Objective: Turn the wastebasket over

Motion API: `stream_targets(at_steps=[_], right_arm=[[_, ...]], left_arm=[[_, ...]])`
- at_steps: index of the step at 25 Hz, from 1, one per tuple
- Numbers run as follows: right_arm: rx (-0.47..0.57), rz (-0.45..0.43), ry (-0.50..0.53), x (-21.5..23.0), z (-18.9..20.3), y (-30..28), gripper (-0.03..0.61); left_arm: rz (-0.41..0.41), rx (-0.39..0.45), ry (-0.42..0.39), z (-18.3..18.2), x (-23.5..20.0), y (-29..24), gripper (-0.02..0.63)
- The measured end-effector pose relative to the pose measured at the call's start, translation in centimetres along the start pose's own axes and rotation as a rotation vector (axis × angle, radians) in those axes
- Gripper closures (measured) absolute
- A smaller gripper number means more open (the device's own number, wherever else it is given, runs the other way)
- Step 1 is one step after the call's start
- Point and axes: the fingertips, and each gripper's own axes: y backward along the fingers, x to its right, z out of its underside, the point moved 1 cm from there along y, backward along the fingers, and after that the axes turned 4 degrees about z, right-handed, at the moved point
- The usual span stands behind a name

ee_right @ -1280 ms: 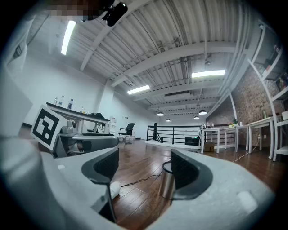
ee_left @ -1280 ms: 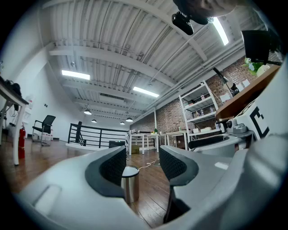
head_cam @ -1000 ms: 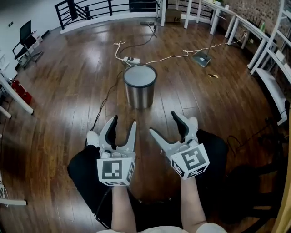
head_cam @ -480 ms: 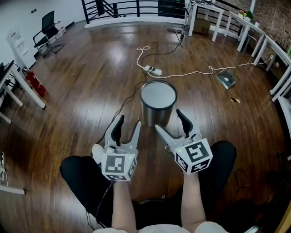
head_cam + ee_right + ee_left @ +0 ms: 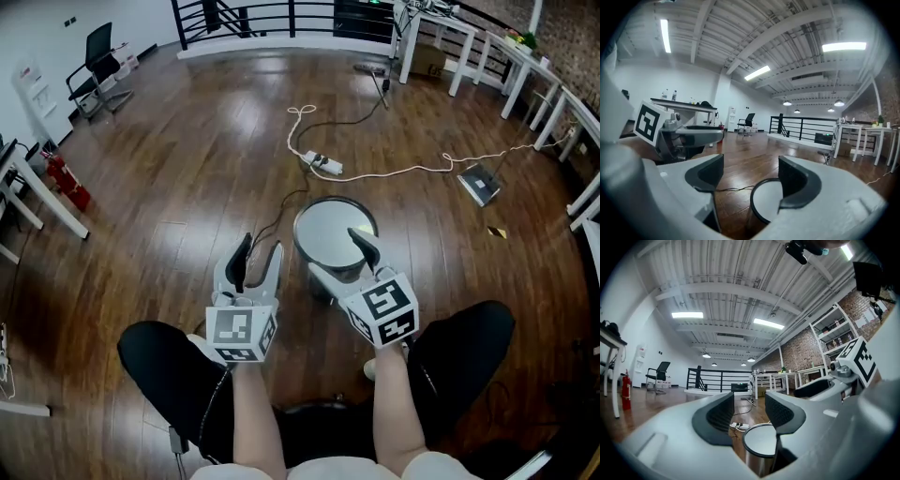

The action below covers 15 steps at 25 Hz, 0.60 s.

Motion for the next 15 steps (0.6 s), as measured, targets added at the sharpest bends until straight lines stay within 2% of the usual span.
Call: stream_targets(at_steps=[3,8,10,15], right_arm=[[-0.098,-0.065,0.034,-0.5,2.7,-4.0,0.225],[-0.237,-0.142,0.071,-1.0,7.3,-10.3,0.228],[-0.295,-0.184,0.074,-1.4,9.0,-13.0,0.317],[-0.468,-0.190,0.149,-2.6,13.9,-18.4,0.322]], left_arm=[[-0.008,0.010,0.023,0.9,-1.2,-2.4,0.391],[-0.019,-0.032,0.040,3.6,-2.8,-4.9,0.391],[-0.051,-0.045,0.054,4.4,-4.3,-5.6,0.393],[-0.119,-0.042,0.099,5.5,-6.7,-6.7,0.414]])
